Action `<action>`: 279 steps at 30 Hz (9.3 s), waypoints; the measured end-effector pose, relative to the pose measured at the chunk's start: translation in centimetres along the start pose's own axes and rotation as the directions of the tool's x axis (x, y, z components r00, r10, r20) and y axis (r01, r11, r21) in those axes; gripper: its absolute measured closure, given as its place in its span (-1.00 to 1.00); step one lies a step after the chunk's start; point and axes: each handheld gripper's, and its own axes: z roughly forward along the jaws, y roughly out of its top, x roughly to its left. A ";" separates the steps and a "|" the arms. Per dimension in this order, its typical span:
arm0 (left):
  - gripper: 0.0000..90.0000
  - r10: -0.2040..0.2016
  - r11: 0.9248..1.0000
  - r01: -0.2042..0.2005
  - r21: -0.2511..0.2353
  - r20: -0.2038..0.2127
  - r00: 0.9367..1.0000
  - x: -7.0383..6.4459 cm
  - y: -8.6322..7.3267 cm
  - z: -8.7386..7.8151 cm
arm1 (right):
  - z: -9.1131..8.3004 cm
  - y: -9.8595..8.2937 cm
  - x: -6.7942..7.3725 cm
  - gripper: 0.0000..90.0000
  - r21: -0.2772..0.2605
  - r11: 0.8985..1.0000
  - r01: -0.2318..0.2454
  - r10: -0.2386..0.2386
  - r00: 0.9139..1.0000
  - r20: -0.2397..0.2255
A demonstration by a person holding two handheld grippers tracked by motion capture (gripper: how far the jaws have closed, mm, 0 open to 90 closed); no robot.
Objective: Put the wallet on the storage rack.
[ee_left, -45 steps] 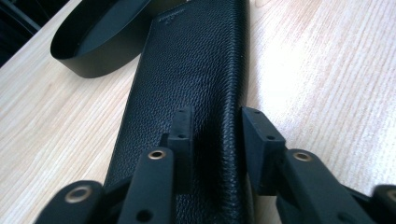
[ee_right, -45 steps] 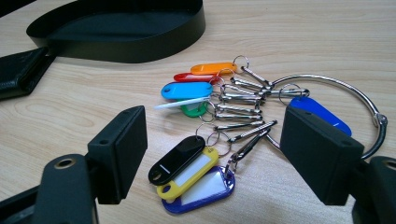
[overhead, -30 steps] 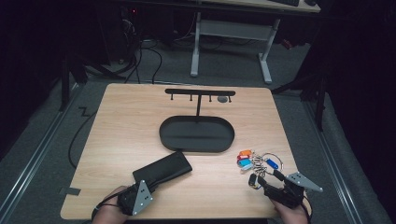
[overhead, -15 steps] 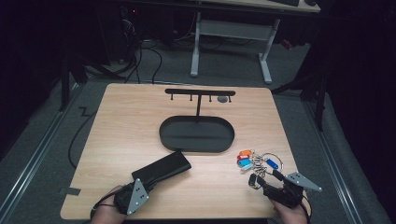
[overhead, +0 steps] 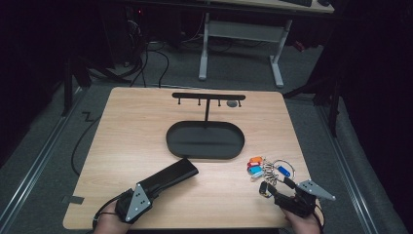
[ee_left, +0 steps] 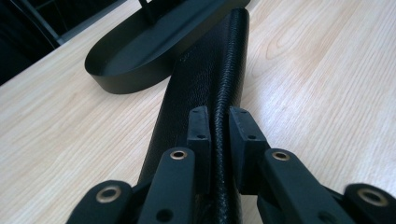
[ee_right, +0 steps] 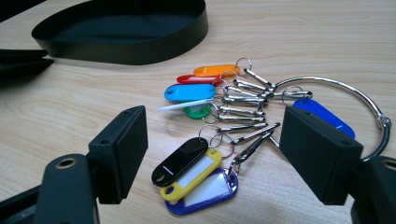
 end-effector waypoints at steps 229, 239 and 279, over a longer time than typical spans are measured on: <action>0.18 0.456 0.821 -0.484 0.303 0.162 0.875 7.5 11.8 21.0 | 0.2 -0.3 -0.7 -0.46 0.006 1.000 -0.018 0.019 0.999 -0.049; 0.14 0.435 0.835 -0.468 0.291 0.172 0.884 7.9 12.3 19.8 | 0.3 -0.3 -0.6 -0.46 0.010 1.000 -0.016 0.016 0.999 -0.048; 0.14 0.071 0.990 -0.076 0.116 0.051 0.996 4.2 3.9 8.5 | -0.1 -0.6 -0.9 -0.45 0.030 0.999 -0.020 0.020 1.000 -0.007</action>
